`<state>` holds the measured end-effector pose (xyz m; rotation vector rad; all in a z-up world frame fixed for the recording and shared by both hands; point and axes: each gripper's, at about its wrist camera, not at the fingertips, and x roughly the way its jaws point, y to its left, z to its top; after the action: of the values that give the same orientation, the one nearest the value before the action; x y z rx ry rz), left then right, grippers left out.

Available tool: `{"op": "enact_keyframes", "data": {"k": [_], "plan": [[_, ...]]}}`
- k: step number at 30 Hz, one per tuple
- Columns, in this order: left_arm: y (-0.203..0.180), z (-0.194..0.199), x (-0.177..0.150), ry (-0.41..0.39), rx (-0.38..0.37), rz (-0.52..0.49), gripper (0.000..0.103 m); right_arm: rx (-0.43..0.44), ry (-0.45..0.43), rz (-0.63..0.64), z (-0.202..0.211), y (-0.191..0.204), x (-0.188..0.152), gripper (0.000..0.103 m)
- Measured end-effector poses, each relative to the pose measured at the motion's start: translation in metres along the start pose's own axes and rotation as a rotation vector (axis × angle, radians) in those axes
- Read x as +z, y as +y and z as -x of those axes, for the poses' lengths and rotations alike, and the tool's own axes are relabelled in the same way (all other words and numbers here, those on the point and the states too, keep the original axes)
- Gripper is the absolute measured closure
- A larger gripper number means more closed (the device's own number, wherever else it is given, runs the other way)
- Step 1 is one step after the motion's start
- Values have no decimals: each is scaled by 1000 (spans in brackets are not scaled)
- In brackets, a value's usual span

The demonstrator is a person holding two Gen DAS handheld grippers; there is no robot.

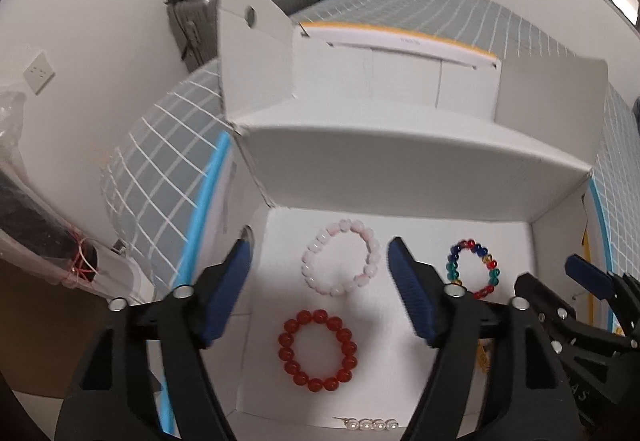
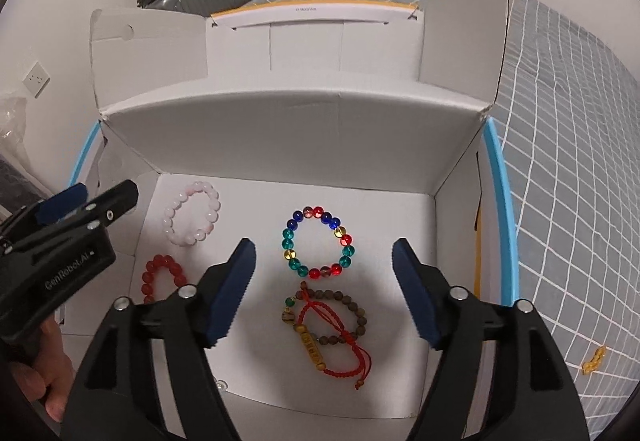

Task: Organize jewelry
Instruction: 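Move both open tools back over the bed toward the amber and red cord bracelets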

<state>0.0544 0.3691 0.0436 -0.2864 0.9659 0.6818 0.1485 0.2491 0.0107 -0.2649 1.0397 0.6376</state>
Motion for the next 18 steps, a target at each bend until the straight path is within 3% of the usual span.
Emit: {"op": "enact_keyframes", "data": {"k": [3, 9, 18], "plan": [[2, 4, 3, -32, -7, 8, 13, -4, -17, 26, 7, 4, -1, 26], [0, 10, 5, -42, -13, 8, 10, -29, -55, 37, 25, -1, -3, 19], [-37, 56, 4, -126, -69, -33, 6, -78, -142, -7, 78, -34, -11, 14]]}}
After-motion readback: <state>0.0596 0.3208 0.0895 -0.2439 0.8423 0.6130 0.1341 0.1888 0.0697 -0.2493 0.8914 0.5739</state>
